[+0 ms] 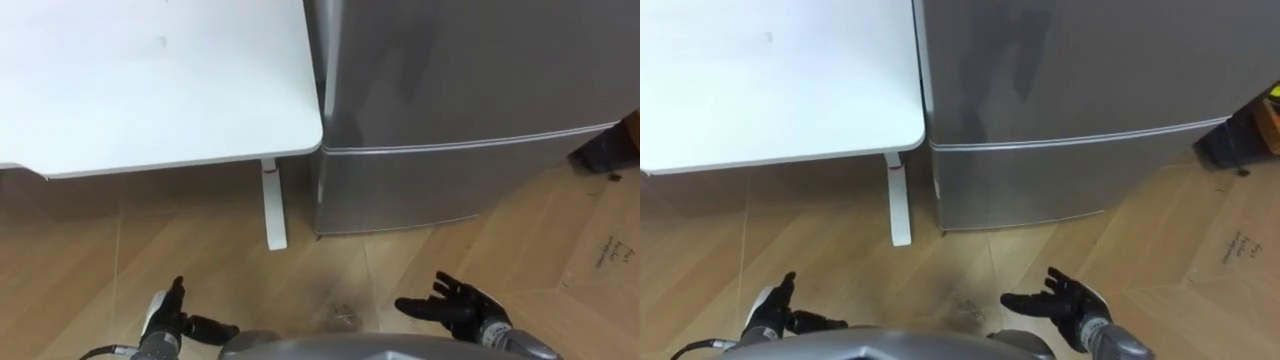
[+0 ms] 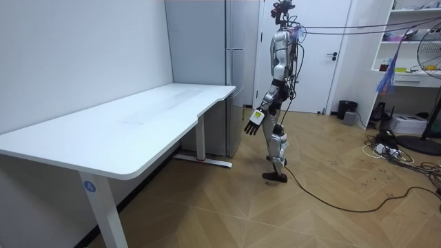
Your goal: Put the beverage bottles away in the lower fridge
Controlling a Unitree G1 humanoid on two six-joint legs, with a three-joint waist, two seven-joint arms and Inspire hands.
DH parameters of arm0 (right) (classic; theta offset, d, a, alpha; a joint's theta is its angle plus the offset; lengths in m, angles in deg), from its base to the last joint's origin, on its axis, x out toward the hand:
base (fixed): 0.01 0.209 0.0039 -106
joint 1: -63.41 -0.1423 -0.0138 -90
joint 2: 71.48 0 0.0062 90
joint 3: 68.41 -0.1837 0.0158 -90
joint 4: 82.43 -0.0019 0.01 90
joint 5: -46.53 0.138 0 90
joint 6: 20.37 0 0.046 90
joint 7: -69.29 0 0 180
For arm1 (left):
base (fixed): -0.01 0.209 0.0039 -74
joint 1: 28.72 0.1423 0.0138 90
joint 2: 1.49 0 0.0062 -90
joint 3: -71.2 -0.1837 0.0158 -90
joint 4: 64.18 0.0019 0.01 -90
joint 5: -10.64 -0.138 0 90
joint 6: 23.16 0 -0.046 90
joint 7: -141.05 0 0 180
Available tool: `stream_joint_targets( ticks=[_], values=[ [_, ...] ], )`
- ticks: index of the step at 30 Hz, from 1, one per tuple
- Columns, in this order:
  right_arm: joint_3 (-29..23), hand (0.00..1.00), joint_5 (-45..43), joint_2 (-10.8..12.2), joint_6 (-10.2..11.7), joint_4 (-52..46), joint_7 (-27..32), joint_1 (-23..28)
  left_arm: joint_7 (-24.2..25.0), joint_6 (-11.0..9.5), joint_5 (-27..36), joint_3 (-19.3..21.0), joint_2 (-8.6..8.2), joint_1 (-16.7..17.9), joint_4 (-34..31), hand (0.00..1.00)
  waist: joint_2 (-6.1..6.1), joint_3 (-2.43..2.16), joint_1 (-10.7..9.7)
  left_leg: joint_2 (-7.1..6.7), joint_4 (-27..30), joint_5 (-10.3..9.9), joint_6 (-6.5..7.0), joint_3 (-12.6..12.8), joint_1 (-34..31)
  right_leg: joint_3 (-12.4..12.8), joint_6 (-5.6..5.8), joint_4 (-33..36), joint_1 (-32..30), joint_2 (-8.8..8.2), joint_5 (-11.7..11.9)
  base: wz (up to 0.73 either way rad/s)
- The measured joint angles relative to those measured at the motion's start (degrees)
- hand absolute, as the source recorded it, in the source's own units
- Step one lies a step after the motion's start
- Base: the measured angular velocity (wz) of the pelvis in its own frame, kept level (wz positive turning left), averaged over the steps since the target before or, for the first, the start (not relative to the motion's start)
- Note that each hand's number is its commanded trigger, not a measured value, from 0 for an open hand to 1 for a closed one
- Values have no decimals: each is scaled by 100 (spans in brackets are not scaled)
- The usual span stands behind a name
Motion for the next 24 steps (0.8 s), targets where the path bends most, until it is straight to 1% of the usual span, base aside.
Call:
stream_joint_targets(
  ticks=[2,4,6,7,8,9,10,12,14,15,17,21,24],
  values=[
    [-1,0,-236,-4,-31,155,38,-3,-8,8,-11,58,1,57,0,0,-18,-23,6,0,9,1,-1,-28,17,-56,2,-3,42,-3,-1,9],
    [-1,0,-488,-9,-120,174,59,-17,-45,36,-17,113,0,101,0,0,-24,-24,11,0,18,1,-1,-46,14,-107,2,-3,54,-8,-1,6],
    [-4,0,-714,-8,-165,204,79,-7,-103,77,-35,122,-2,157,1,0,-19,-20,3,-5,22,1,-1,-91,33,-156,2,-8,106,-13,-1,13],
    [-12,0,-793,-7,-215,263,112,-4,-107,114,-34,151,-1,195,0,0,1,-24,1,-14,22,1,-1,-155,42,-176,3,-26,148,-14,-2,25],
    [-57,0,-824,1,-256,308,126,-6,-108,158,-33,219,-2,209,9,0,-28,-32,0,-29,22,8,-3,-232,44,-270,5,-64,207,-23,-4,29],
    [-72,0,-837,9,-267,316,130,-5,-116,176,-33,255,-1,214,19,0,-24,-23,1,-45,18,20,-4,-272,43,-311,15,-96,238,-31,-11,33],
    [-141,0,-908,10,-290,328,135,-15,-120,209,-25,344,-14,226,62,0,-58,-36,9,-63,10,39,-3,-328,45,-343,33,-98,265,-50,-25,28],
    [-277,0,-953,7,-359,379,192,-12,-124,297,-38,403,-21,333,66,0,-47,-27,31,-83,18,46,-1,-398,57,-467,42,-114,335,-68,-31,28],
    [-373,0,-959,6,-405,441,266,3,-128,422,-126,606,-22,455,93,0,-79,-20,42,-99,24,51,1,-461,60,-622,70,-114,408,-92,-50,32],
    [-403,0,-955,7,-433,466,283,6,-128,448,-138,658,-21,473,138,0,-85,-20,64,-100,28,51,1,-473,60,-631,71,-114,417,-93,-51,17],
    [-443,0,-939,7,-515,541,300,-11,-115,616,-142,785,-21,521,314,0,-89,-17,184,-106,65,51,0,-509,37,-639,74,-114,430,-93,-53,8],
    [-450,0,-918,-7,-606,619,331,-26,-93,768,-141,869,-22,629,356,0,-71,-12,276,-117,108,51,0,-564,30,-638,78,-114,462,-95,-56,9],
    [-499,0,-874,-7,-699,658,361,-20,-72,881,-141,905,-22,642,390,0,-57,-9,304,-150,123,51,0,-651,30,-708,89,-115,514,-118,-81,15]
  ],
)
